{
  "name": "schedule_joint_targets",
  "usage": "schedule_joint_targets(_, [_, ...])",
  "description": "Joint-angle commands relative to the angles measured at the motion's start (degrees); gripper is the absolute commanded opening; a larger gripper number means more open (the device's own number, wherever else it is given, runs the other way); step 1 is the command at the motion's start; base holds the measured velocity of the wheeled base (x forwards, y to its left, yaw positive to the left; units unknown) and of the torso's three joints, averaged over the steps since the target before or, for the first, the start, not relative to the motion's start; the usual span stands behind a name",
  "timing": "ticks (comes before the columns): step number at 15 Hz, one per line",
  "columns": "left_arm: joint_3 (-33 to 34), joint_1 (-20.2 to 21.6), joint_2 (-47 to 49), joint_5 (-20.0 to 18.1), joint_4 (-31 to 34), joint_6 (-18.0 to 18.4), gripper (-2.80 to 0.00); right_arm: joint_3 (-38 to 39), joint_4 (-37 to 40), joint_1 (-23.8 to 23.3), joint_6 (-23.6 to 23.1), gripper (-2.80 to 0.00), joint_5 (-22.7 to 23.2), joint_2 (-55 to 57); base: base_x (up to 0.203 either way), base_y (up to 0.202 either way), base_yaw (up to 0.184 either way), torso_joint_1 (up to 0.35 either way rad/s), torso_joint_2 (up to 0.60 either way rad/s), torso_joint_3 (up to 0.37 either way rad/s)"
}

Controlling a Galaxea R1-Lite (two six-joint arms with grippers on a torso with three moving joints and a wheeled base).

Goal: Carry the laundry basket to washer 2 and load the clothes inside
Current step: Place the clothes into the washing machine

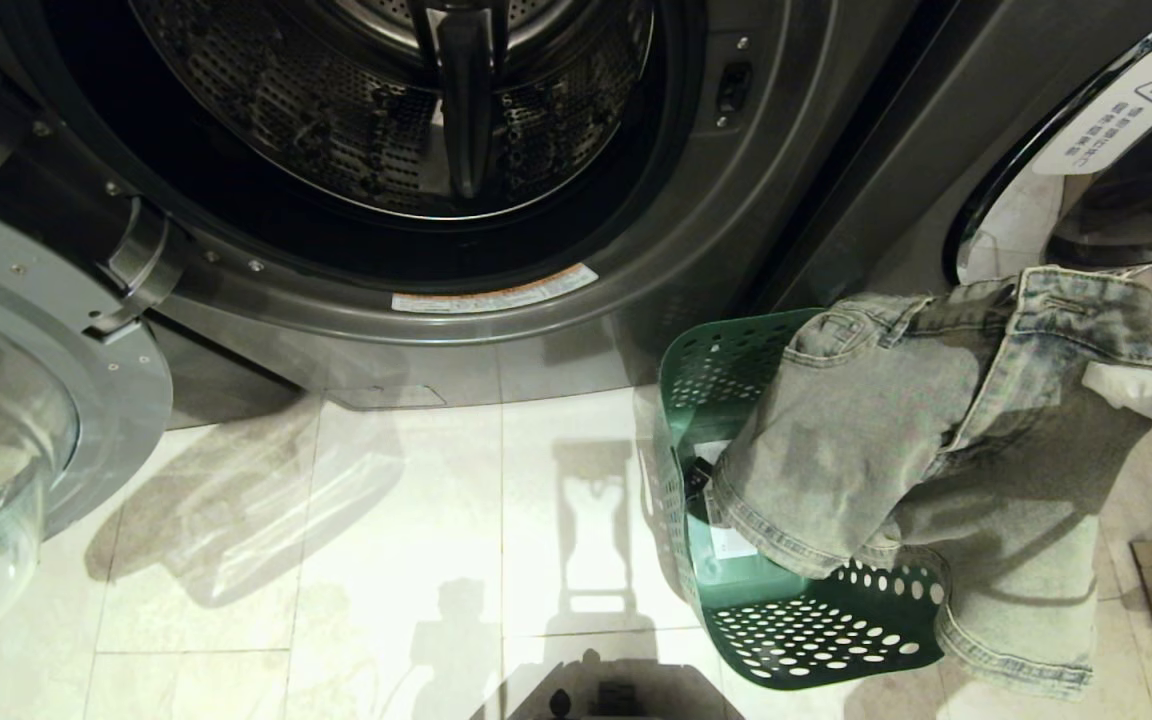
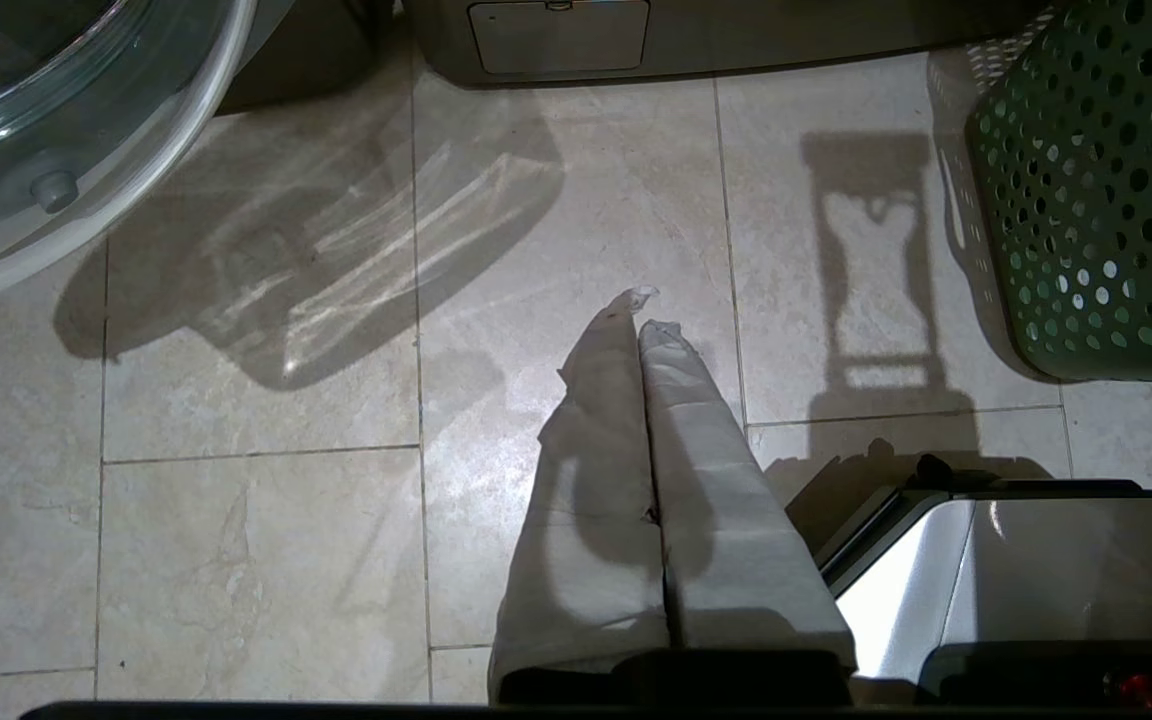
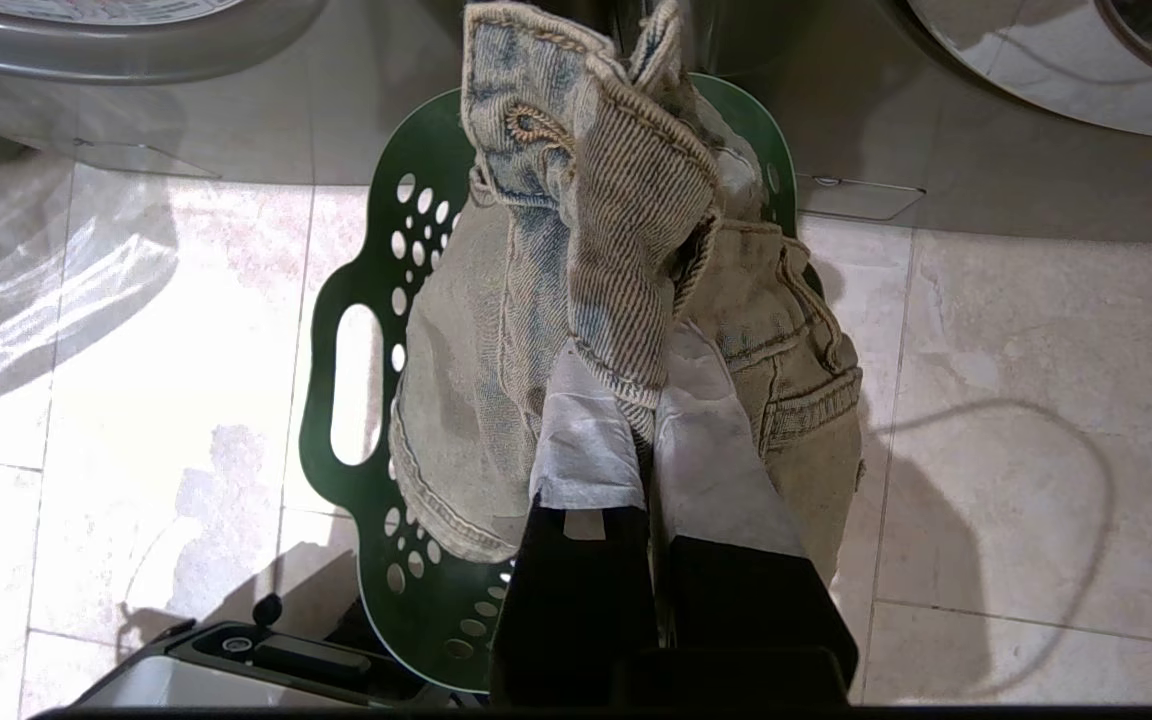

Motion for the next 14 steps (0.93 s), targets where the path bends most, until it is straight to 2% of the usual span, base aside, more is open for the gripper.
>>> schedule_joint_targets(1, [0.1, 0.0, 0.0, 0.0, 0.1, 0.0, -2.8, -0.1, 0.0, 0.0, -0.1, -2.8, -0.3, -0.1, 0.0, 0.0, 0.0, 0.0, 0.0, 0.0])
schedule_joint_targets(5, [0.1, 0.1, 0.0, 0.0, 0.1, 0.1, -2.8, -0.1, 0.0, 0.0, -0.4, -2.8, -0.7, -0.1, 0.0, 0.0, 0.0, 0.0, 0.0, 0.0])
schedule_joint_targets(14, [0.1, 0.1, 0.0, -0.4, 0.1, 0.4, -2.8, -0.5, 0.0, 0.1, -1.6, -2.8, 1.5, -3.0, 0.0, 0.0, 0.0, 0.0, 0.0, 0.0])
